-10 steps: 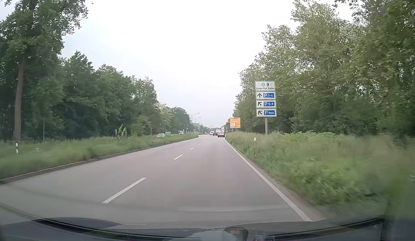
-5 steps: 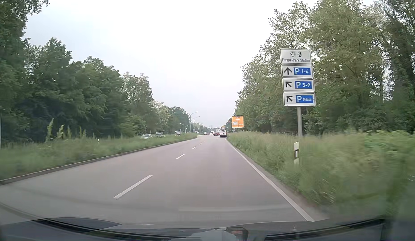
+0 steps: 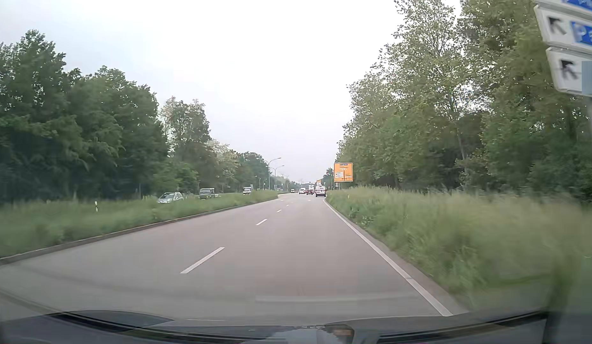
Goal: Follow the waypoints while adhering to traffic rules and regulations
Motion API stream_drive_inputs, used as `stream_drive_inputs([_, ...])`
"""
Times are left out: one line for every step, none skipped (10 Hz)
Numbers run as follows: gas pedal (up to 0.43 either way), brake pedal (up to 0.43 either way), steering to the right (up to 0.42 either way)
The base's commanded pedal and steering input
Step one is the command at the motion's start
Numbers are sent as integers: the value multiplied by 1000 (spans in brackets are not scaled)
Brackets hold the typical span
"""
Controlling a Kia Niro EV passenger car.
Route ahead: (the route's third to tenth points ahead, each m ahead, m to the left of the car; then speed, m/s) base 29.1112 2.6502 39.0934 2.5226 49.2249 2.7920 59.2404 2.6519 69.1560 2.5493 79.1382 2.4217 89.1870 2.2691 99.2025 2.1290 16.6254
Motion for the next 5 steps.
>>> stream_drive_inputs([0,0,0])
stream_drive_inputs([0,0,0])
stream_drive_inputs([0,0,0])
stream_drive_inputs([0,0,0])
stream_drive_inputs([0,0,0])
